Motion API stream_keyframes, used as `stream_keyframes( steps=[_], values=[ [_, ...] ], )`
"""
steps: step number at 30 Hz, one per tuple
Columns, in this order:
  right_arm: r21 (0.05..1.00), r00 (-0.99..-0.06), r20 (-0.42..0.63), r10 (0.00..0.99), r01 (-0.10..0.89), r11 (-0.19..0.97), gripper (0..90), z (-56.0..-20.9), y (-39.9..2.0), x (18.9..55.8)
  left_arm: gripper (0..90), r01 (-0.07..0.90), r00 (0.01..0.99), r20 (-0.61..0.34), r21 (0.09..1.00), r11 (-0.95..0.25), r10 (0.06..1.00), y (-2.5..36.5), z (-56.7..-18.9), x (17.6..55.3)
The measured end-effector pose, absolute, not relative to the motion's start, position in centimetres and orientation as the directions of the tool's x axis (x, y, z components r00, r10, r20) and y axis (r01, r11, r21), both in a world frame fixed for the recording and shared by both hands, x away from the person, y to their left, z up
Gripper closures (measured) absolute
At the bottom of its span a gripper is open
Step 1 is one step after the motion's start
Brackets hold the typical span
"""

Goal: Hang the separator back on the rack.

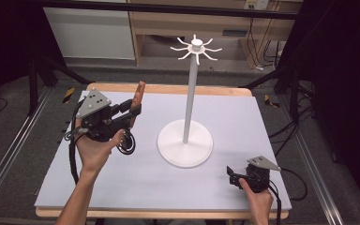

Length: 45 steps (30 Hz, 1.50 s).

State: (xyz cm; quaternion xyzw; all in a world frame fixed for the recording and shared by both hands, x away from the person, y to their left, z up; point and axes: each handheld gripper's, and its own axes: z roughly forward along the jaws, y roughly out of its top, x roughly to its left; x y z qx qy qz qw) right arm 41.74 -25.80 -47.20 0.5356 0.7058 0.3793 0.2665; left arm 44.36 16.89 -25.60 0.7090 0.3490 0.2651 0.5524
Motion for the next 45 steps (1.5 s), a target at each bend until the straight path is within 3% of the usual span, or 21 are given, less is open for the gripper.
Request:
stream_keyframes(
  steps=[45],
  values=[
    [0.819, -0.284, 0.039, 0.958, 0.559, 0.133, 6.2, -47.3, -25.9, 41.8, 67.3, 0.084, 0.668, 0.049, 0.987, -0.14, 0.742, 13.0, -19.9, 43.5]
  ],
)
